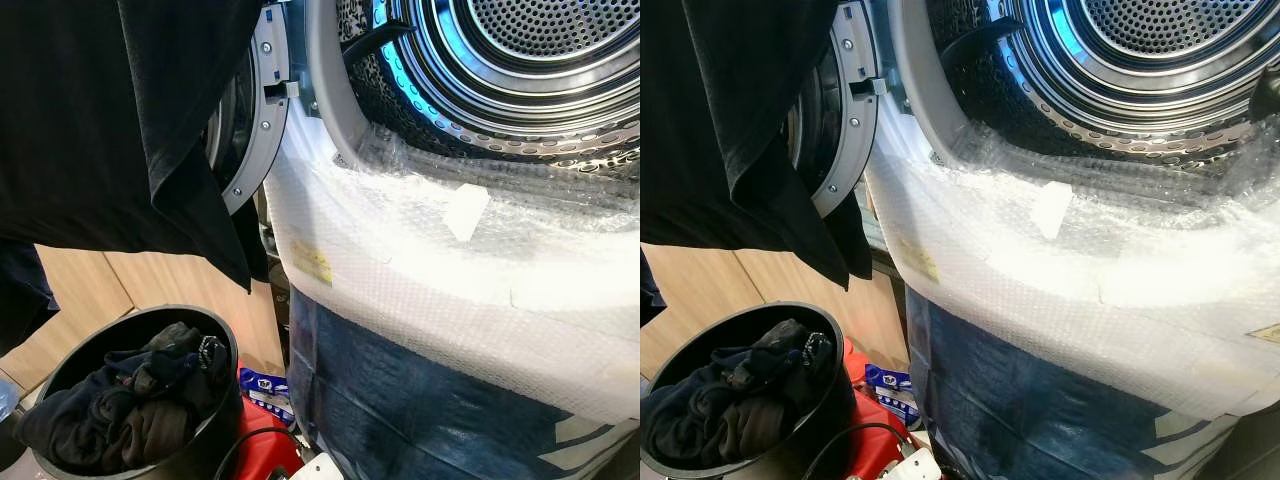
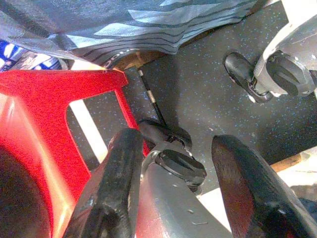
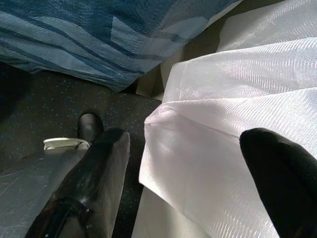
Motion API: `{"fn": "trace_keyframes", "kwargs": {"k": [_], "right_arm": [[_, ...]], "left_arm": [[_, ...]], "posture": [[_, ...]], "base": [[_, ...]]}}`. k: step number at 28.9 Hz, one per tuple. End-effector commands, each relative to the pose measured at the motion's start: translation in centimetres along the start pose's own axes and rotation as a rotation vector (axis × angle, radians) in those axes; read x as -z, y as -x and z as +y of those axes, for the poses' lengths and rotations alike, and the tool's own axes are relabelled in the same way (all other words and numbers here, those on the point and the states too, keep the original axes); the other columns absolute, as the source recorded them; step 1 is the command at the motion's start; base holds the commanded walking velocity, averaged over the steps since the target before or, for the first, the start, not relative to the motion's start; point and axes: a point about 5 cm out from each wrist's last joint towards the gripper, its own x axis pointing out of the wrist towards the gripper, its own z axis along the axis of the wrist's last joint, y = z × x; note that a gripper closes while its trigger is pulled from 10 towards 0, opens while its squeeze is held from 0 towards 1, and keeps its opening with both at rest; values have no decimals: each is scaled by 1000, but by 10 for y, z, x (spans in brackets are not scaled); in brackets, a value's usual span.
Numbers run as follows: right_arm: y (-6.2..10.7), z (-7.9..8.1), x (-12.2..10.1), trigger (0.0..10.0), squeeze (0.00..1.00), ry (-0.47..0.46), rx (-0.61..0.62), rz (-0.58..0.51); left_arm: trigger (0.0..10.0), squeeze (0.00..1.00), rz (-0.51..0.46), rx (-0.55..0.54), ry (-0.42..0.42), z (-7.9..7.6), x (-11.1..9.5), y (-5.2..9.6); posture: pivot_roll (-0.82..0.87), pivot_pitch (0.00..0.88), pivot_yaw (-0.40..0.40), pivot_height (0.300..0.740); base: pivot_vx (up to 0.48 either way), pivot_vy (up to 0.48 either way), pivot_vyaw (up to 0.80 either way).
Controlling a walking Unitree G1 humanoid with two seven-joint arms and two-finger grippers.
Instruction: Clothes washing
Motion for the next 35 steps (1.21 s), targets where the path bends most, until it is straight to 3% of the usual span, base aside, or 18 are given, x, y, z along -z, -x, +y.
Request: {"fn": "trace_keyframes", "kwargs": {"k": [1,14,15,16,28,32,35], "right_arm": [[4,17,-13,10000,0,-258,-368,-112],[4,16,-14,10000,0,-251,-364,-116],[4,17,-15,10000,0,-249,-361,-113],[4,18,-16,10000,0,-251,-361,-112],[3,14,-16,10000,0,-225,-371,-122],[3,14,-13,10000,0,-193,-352,-112],[3,15,-11,10000,0,-201,-335,-101]], "left_arm": [[10000,0,-41,-53,166,1,28,3],[10000,0,-37,-55,173,1,29,3],[10000,0,-56,-34,79,-1,22,2],[10000,0,-67,-24,51,-2,18,2],[10000,0,-169,97,61,-19,-2,-1],[10000,0,-176,87,-33,-18,-7,-1],[10000,0,-249,49,-106,-8,-27,2]], "posture": [[-64,0,-26,740],[-64,0,-26,740],[-59,0,-28,740],[-57,0,-31,740],[-61,0,-44,740],[-68,0,-29,740],[-54,0,-16,740]], "base": [[0,0,0],[0,0,0],[0,0,0],[0,0,0],[0,0,0],[0,0,0],[0,0,0]]}}
